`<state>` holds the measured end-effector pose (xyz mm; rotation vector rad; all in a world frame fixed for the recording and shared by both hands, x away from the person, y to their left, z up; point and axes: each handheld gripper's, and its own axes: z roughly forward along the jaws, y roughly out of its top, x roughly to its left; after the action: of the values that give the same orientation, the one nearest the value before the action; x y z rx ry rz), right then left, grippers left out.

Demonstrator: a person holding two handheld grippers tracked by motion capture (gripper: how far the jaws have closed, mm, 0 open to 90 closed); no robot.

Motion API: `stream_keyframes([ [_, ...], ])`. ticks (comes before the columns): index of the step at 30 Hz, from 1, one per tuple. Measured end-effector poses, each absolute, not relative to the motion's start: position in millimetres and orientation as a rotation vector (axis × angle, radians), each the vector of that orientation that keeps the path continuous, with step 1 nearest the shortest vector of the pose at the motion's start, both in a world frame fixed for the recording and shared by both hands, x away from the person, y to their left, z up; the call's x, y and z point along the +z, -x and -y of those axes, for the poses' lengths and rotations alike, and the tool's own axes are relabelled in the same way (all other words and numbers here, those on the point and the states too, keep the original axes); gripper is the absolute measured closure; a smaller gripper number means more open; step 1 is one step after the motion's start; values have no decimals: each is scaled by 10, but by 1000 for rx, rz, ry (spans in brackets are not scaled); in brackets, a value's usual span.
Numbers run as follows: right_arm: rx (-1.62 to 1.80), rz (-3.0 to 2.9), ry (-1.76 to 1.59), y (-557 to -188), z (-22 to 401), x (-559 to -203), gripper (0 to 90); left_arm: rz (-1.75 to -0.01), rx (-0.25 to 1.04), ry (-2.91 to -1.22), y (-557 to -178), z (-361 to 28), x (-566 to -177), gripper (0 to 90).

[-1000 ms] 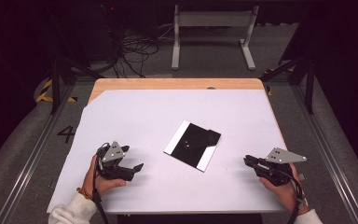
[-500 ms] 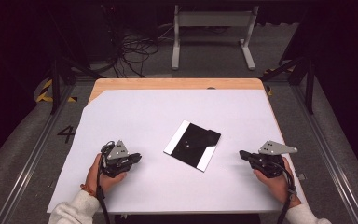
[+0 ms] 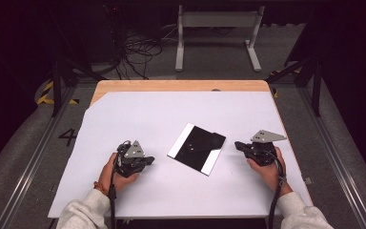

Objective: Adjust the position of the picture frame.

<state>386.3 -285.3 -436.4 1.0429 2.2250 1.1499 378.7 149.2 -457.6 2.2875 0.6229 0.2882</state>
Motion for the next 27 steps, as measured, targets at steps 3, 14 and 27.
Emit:
stream_keyframes([
  [3, 1139, -2220, -1049, -3949, 2828, -4373, 900, -612, 275, -2300, -3800, -1428, -4588, 897],
  [14, 1109, -2224, -1054, -4142, 2743, -4418, 900, -577, 246, -2314, -3802, -1235, -4608, 898],
  [27, 1098, -2248, -1055, -4284, 2647, -4469, 900, -584, 248, -2302, -3822, -1169, -4617, 898],
])
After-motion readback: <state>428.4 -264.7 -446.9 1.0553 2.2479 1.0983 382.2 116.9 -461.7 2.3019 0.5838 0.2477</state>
